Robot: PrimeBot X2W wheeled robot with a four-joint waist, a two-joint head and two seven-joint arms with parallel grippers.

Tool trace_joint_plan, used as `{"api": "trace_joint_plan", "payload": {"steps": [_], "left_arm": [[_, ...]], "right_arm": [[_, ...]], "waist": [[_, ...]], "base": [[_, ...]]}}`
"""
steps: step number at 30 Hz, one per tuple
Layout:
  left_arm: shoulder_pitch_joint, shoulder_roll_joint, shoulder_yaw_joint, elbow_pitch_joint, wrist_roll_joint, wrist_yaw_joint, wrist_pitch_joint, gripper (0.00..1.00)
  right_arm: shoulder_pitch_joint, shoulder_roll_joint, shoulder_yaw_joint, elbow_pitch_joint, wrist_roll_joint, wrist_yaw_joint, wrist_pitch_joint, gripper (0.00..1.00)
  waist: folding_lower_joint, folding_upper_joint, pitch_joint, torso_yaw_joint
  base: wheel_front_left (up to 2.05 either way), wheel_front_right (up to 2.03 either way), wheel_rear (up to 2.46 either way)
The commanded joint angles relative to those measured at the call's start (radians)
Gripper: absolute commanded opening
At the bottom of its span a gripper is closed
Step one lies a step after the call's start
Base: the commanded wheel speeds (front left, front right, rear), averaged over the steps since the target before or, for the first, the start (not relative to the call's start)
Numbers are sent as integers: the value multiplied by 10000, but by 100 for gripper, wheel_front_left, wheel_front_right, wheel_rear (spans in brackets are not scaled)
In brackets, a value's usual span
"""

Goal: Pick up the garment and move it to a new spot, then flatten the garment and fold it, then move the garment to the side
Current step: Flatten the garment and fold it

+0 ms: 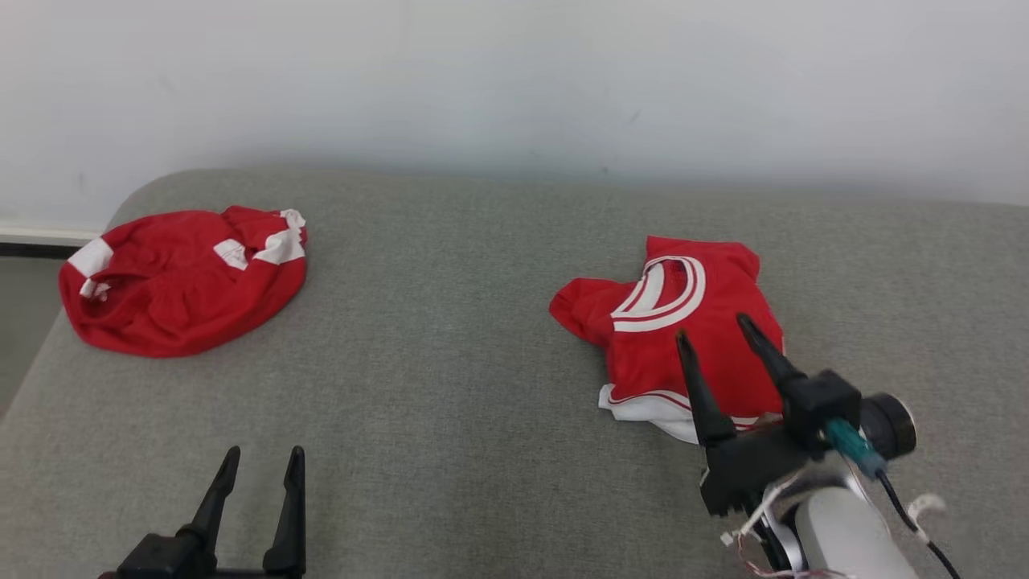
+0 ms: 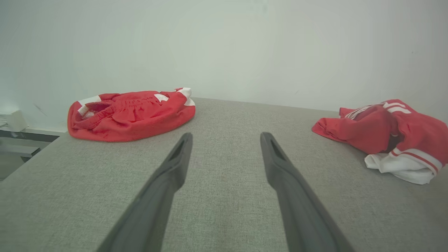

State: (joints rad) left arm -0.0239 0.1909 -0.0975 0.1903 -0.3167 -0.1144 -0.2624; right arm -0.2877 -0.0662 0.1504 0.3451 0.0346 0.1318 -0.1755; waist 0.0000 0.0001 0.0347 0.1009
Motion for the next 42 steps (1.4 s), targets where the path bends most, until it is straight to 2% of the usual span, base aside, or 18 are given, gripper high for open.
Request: {"api": "trace_joint_plan", "payload": {"steps": [1, 7, 17, 18, 19, 20, 27, 32, 39, 42], "left_arm": [[-265, -94, -74, 100, -18, -37, -37, 100], [-679, -320, -341, 383, -60, -96, -37, 100], [-853, -469, -354, 622, -90, -170, -37, 100], [-860, -472, -345, 647, -89, -169, -37, 100], [-867, -483, -334, 658, -87, -146, -37, 100], [-868, -487, -314, 661, -83, -149, -37, 100], [-616, -496, -56, 698, 19, -160, -37, 100], [-534, -522, -30, 646, 68, -163, -36, 100], [-562, -501, -172, 600, 106, -156, -36, 100], [-600, -497, -262, 611, 101, -155, -38, 100]], "right_arm": [[-578, -119, 118, 458, -187, -22, 219, 100], [-1977, -199, 426, 1880, -438, -22, 791, 100], [-2965, -294, 818, 3895, -889, -22, 1600, 100], [-3043, -309, 798, 4064, -949, -23, 1678, 57], [-3127, -295, 741, 4160, -973, -23, 1679, 7], [-3204, -301, 676, 4221, -1026, -22, 1615, 0], [-3342, -412, 94, 4028, -1054, -22, 731, 0], [-3001, -941, -736, 3390, -655, -23, 172, 0], [-2404, -2059, -2003, 2112, 139, -23, 316, 0], [-1971, -2167, -2727, 1526, 854, -22, 608, 0]], "waist": [[0, -1, 284, 417], [0, -1, 528, 1008], [0, -1, 697, 1285], [0, -1, 702, 1286], [0, -1, 706, 1280], [0, -1, 708, 1267], [0, -1, 566, 826], [0, -1, 431, 380], [0, -1, 378, -95], [0, -1, 377, -150]], "base": [[0, 0, 0], [0, 0, 0], [0, 0, 0], [0, 0, 0], [0, 0, 0], [0, 0, 0], [0, 0, 0], [0, 0, 0], [0, 0, 0], [0, 0, 0]]}}
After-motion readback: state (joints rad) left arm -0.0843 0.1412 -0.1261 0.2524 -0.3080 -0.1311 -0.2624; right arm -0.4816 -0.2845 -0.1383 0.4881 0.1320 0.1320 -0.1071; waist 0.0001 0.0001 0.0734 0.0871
